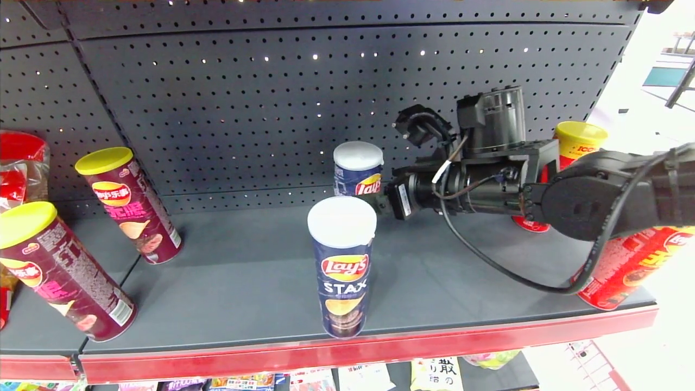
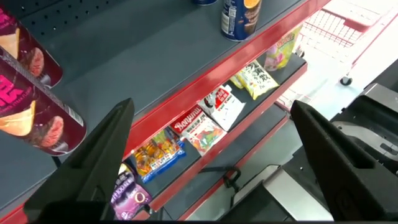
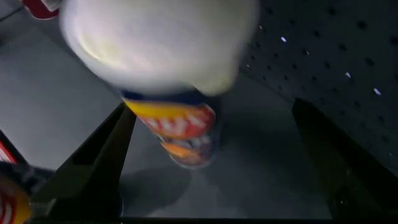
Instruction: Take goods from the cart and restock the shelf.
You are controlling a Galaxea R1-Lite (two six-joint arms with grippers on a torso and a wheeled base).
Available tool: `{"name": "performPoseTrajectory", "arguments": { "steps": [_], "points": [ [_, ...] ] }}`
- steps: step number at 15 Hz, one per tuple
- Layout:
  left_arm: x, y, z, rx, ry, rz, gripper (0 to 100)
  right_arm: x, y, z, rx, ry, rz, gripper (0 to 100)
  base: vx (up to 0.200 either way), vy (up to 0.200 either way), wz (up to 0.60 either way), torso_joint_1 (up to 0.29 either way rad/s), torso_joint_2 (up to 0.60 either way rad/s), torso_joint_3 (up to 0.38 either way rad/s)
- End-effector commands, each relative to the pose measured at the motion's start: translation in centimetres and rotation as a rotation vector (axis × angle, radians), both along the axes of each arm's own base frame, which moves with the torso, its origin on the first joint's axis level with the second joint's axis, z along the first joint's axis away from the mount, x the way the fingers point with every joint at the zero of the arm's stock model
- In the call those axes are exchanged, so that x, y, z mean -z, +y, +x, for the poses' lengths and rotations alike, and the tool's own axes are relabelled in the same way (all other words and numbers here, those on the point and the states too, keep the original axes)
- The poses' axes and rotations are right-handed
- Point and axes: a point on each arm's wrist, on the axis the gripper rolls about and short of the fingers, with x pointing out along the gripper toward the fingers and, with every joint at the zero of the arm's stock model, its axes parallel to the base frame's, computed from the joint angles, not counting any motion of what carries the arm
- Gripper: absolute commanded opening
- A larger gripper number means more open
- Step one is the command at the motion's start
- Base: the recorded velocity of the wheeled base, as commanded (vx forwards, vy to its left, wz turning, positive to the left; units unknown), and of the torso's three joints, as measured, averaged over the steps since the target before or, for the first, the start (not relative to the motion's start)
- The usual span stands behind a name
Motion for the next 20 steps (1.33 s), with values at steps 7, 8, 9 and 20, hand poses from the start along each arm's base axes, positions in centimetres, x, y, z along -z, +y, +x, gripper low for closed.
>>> {"name": "performPoseTrajectory", "arguments": {
  "steps": [7,8,9,20],
  "points": [
    [-2.1,-1.2,3.0,-0.019,0.108,0.003,100,-1.2,-7.4,-7.6,0.083,-0.001,-0.008,100,0.0,0.0,0.0,0.0,0.0,0.0],
    [-2.3,-1.5,4.1,-0.028,0.142,0.02,100,-1.2,-8.3,-9.1,0.084,-0.007,-0.006,100,0.0,0.0,0.0,0.0,0.0,0.0],
    [-2.0,-1.9,5.0,-0.037,0.184,0.042,100,-1.2,-9.0,-10.0,0.087,-0.011,-0.003,100,0.0,0.0,0.0,0.0,0.0,0.0],
    [-1.8,-6.7,16.2,0.0,0.374,0.128,100,2.6,-19.4,-26.4,0.036,-0.303,0.095,100,0.0,0.0,0.0,0.0,0.0,0.0]
  ]
}}
